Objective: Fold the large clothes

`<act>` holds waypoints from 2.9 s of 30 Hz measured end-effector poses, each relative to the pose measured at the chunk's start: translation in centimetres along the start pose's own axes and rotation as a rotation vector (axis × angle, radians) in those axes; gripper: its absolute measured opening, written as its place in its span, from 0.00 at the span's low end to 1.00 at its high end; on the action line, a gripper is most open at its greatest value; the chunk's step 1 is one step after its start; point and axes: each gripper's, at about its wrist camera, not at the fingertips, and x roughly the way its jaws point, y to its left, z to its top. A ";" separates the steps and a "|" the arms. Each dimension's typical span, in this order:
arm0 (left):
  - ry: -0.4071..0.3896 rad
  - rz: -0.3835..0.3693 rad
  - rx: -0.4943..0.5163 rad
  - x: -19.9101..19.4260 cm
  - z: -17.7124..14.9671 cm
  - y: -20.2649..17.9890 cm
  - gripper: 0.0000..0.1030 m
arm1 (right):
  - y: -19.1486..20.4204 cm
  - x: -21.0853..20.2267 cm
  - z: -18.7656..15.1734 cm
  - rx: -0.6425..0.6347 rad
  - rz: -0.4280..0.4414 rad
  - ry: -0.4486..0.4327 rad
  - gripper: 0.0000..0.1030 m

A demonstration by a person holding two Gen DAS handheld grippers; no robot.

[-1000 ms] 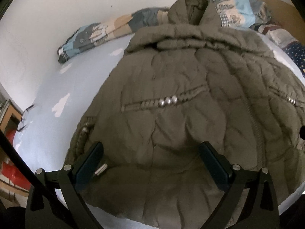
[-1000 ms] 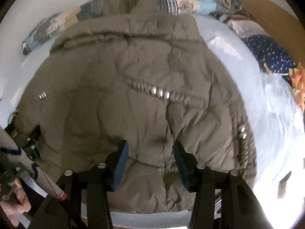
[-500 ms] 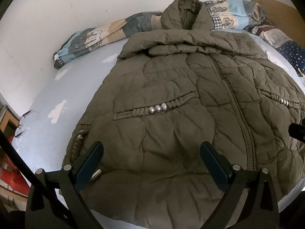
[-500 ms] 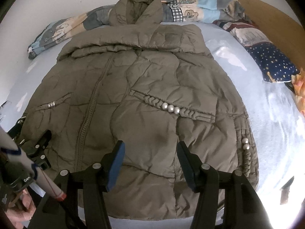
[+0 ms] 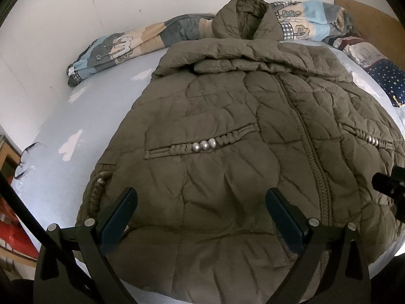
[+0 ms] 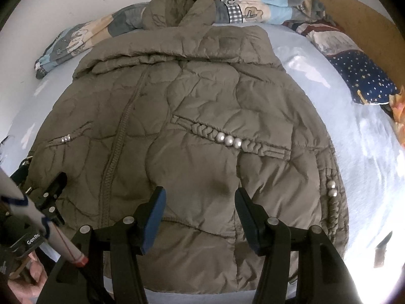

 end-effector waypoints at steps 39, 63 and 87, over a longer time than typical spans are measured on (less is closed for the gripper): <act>-0.017 -0.193 -0.155 8.0 21.1 5.5 0.98 | -1.8 -7.1 20.2 0.089 0.097 -0.090 0.59; -0.002 -0.197 -0.025 11.7 20.7 6.8 0.98 | -4.8 17.2 53.6 0.195 0.027 -0.154 0.60; -0.274 -0.136 0.154 18.3 45.3 -0.2 0.98 | -7.3 13.6 45.5 0.052 0.133 -0.207 0.07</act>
